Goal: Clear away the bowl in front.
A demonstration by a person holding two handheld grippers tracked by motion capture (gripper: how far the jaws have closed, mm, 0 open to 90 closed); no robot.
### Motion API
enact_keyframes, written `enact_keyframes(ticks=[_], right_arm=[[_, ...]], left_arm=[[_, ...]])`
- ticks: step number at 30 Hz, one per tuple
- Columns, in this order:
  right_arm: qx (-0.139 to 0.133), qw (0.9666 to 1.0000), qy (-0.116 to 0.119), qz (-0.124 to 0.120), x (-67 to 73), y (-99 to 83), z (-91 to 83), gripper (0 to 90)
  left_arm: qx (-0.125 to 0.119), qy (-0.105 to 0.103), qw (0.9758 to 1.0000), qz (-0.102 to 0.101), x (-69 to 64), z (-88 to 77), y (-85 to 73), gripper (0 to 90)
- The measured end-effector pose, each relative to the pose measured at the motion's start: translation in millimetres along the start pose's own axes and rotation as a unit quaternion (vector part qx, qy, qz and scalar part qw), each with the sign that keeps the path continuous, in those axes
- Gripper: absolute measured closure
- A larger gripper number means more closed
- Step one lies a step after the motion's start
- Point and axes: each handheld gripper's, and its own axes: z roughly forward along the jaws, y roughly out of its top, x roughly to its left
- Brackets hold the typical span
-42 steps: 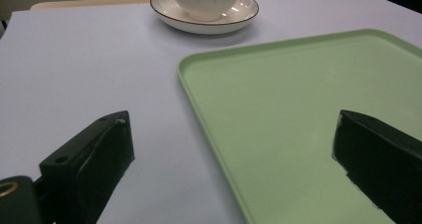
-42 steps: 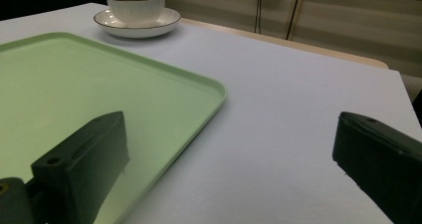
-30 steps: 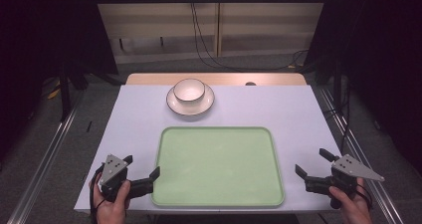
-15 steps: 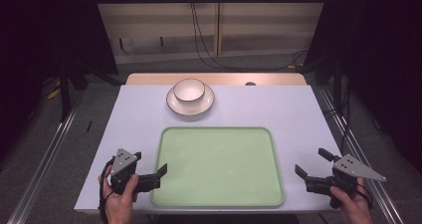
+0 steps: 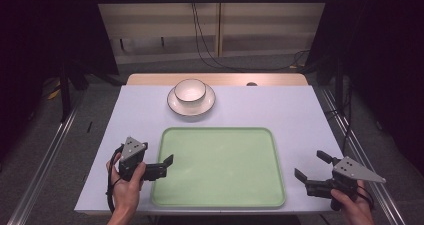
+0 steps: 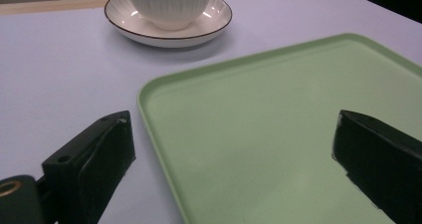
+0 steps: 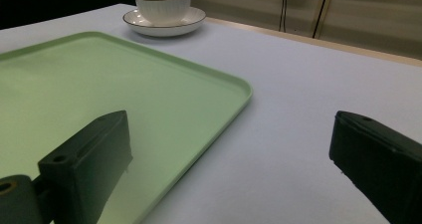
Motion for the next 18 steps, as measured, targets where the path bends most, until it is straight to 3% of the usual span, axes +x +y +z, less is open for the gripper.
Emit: enact_keyframes(ticks=[6,12,14,18], right_arm=[[-0.001,1.0,0.006,-0.003,2.1,0.2,1.8,2.6],[-0.004,1.0,0.006,-0.002,1.2,0.0,1.3,2.6],[-0.003,0.9999,0.01,-0.001,1.5,0.0,1.9,2.5],[0.0,0.9999,0.01,-0.003,1.9,0.1,1.9,2.6]], left_arm=[[-0.018,0.004,0.9998,0.005,1.5,7.5,15.1,2.6],[-0.016,0.002,0.9998,0.015,2.8,17.0,22.8,1.9],[-0.005,-0.008,0.9993,0.035,2.2,23.4,29.6,1.7],[-0.011,-0.012,0.9993,0.035,1.9,31.6,38.8,1.7]])
